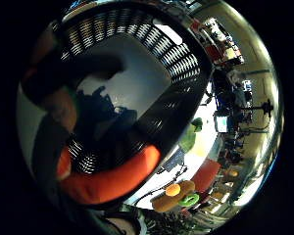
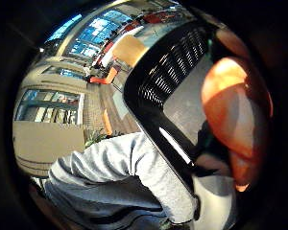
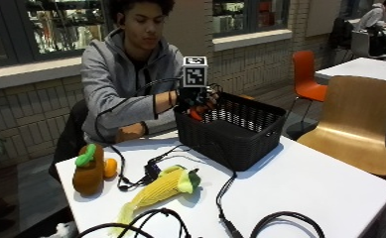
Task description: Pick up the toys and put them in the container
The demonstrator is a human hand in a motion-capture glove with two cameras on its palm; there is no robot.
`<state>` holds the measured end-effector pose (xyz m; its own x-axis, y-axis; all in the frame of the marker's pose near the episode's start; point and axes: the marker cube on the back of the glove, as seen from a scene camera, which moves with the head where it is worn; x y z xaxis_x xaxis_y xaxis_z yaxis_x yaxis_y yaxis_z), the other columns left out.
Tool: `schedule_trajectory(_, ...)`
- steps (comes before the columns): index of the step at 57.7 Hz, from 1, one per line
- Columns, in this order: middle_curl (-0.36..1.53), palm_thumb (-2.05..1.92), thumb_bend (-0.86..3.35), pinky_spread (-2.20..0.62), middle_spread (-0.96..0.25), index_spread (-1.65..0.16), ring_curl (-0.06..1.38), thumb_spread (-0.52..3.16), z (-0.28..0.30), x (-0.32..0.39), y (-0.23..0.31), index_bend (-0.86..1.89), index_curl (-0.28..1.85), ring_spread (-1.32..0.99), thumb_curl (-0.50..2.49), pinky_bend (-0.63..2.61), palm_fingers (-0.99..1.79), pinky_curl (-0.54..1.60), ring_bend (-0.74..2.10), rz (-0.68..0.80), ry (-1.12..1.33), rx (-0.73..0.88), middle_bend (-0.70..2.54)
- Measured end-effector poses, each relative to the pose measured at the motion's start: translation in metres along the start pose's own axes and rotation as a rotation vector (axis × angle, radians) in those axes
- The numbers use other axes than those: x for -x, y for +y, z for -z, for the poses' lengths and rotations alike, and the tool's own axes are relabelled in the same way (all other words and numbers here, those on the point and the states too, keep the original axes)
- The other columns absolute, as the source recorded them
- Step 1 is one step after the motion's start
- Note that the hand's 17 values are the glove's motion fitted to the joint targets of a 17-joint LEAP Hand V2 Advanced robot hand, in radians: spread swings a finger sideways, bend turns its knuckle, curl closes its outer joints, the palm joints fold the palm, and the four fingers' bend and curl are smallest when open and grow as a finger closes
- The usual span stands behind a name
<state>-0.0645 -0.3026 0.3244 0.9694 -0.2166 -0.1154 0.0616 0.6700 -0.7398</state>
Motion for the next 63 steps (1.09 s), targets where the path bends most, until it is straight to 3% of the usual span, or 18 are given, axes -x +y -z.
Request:
schedule_trajectory(5,0.83,0.37,0.21,-0.33,-0.22,-0.31,0.74,1.14,-0.001,0.003,-0.002,0.28,0.58,-0.36,0.88,1.33,0.04,0.65,1.05,0.005,0.013,0.03,0.48)
schedule_trajectory(8,0.76,0.17,0.07,-0.19,-0.15,-0.32,0.65,1.19,0.001,0.0,-0.001,0.28,0.55,-0.27,0.77,1.24,-0.4,0.6,0.68,-0.003,0.038,0.002,0.38)
schedule_trajectory(14,0.68,0.05,-0.02,-0.06,-0.07,-0.32,0.52,1.23,0.009,-0.002,0.003,0.17,0.48,-0.17,0.65,1.06,-0.32,0.51,0.38,0.0,-0.034,-0.054,0.26)
schedule_trajectory(23,0.6,0.02,-0.02,0.03,-0.02,-0.32,0.43,1.29,0.032,-0.032,0.016,0.13,0.42,-0.09,0.54,0.93,-0.17,0.44,0.21,-0.061,-0.045,-0.112,0.17)
schedule_trajectory(41,0.5,0.03,-0.02,0.08,0.02,-0.3,0.39,1.27,0.067,-0.184,0.082,0.1,0.33,-0.04,0.44,0.86,-0.15,0.39,0.18,-0.429,0.108,-0.178,0.16)
schedule_trajectory(52,0.45,0.04,-0.02,0.08,0.02,-0.3,0.38,1.21,0.03,-0.292,0.107,0.09,0.28,-0.04,0.41,0.86,-0.19,0.38,0.17,-0.648,-0.019,-0.015,0.15)
schedule_trajectory(63,0.38,0.03,-0.03,0.09,-0.02,-0.3,0.33,1.13,-0.053,-0.316,0.118,0.08,0.22,-0.03,0.39,0.77,-0.38,0.35,0.12,-0.758,-0.043,0.141,0.12)
